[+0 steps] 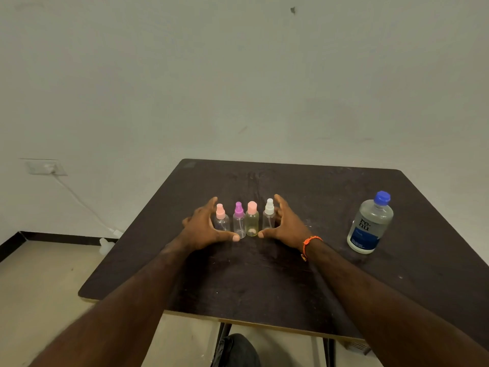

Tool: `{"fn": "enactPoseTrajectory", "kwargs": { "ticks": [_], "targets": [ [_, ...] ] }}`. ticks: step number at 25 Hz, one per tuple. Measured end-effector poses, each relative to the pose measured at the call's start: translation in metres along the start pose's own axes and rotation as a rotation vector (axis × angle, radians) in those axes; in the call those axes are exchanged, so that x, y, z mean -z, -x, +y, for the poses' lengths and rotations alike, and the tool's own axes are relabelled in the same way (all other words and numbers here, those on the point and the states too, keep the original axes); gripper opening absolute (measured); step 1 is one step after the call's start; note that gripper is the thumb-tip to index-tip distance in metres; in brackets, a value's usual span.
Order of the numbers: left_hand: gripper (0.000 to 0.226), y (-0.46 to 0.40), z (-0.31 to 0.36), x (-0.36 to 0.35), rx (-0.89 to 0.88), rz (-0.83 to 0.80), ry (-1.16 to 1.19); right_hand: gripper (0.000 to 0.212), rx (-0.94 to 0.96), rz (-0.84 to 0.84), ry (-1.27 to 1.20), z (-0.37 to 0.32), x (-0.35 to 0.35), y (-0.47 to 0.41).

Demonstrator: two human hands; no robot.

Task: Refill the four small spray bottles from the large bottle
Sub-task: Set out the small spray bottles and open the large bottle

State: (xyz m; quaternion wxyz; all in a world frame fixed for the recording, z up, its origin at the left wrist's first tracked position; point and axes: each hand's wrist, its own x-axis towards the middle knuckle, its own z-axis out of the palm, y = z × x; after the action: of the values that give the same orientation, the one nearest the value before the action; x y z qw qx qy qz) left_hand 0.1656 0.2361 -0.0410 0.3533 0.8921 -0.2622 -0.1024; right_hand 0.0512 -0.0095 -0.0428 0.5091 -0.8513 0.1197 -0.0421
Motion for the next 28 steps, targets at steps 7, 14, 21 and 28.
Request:
{"fn": "enactPoseTrajectory", "kwargs": {
  "ticks": [7, 14, 21, 28],
  "targets": [
    [0.118, 0.019, 0.063, 0.020, -0.212, 0.274, -0.095, 0.078, 0.071, 0.188, 0.079, -0.011, 0.034, 0.048],
    [0.095, 0.026, 0.144, -0.033, -0.471, 0.185, -0.283, 0.057, 0.312, 0.476, 0.709, 0.004, 0.072, 0.127],
    [0.103, 0.014, 0.206, -0.134, -0.461, -0.016, -0.328, 0.030, 0.085, 0.606, 0.559, 0.058, 0.142, 0.170],
    [0.106, -0.022, 0.243, -0.182, -0.300, -0.157, 0.036, 0.070, -0.034, 0.493, 0.310, 0.062, 0.175, 0.154]
  ]
}}
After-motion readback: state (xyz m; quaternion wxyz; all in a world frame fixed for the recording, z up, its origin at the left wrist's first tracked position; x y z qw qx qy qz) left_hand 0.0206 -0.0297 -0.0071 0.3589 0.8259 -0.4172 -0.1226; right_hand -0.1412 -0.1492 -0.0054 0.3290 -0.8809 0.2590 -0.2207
